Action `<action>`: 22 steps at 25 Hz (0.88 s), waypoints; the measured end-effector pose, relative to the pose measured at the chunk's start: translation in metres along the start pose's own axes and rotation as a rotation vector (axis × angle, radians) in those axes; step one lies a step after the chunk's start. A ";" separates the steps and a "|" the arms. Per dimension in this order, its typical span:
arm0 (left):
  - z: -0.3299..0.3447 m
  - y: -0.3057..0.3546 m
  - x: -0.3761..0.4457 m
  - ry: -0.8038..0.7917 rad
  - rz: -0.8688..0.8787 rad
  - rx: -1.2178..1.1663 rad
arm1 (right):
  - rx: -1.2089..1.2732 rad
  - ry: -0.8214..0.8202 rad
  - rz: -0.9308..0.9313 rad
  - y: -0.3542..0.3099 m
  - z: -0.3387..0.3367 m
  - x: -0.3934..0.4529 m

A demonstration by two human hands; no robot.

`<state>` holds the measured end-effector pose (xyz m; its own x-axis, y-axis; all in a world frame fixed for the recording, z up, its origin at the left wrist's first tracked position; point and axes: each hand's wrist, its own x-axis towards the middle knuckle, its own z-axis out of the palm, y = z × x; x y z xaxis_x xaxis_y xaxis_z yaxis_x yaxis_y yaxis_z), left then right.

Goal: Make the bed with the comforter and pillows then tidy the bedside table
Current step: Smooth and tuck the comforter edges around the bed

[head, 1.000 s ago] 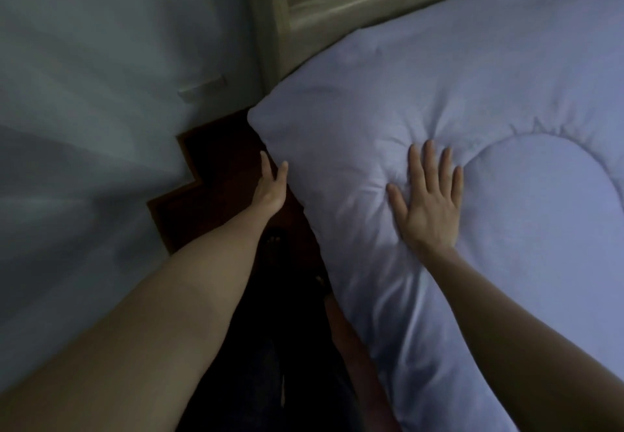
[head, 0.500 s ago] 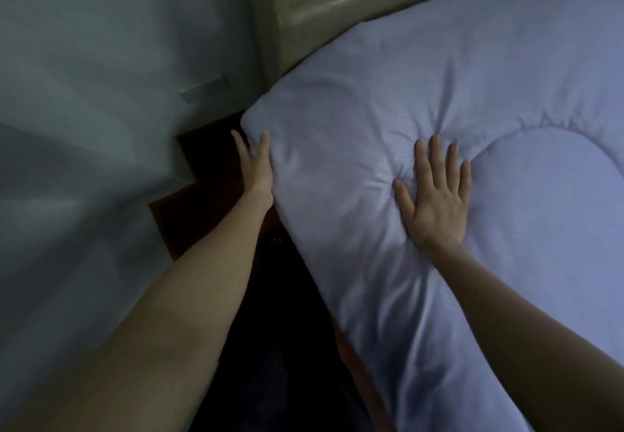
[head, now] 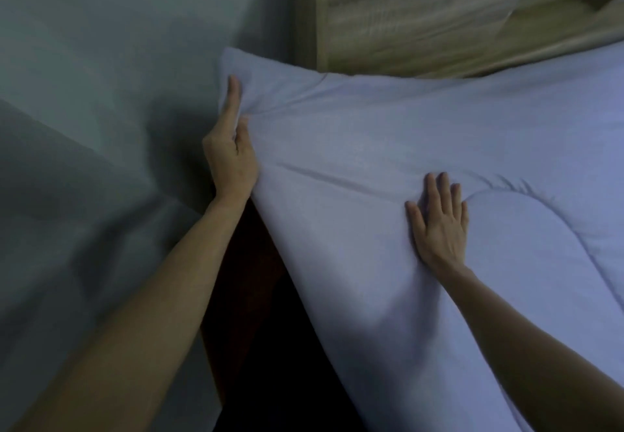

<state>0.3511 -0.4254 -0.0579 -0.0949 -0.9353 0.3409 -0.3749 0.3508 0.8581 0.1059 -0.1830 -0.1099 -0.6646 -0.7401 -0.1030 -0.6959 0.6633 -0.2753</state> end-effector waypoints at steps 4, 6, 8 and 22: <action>0.008 -0.039 -0.002 -0.085 -0.171 0.124 | -0.037 0.040 -0.014 -0.004 -0.004 0.013; 0.018 -0.057 -0.011 -0.146 -0.191 0.183 | -0.054 0.022 -0.010 0.005 0.000 0.015; 0.025 -0.075 -0.017 -0.195 -0.218 0.226 | -0.069 0.011 0.007 0.018 0.005 0.013; 0.055 -0.133 -0.059 -0.662 -0.642 0.369 | -0.184 0.017 0.025 0.047 0.043 -0.009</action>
<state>0.3556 -0.4191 -0.2134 -0.2272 -0.8197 -0.5259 -0.7884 -0.1622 0.5934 0.0909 -0.1503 -0.1630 -0.6855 -0.7223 -0.0908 -0.7163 0.6915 -0.0935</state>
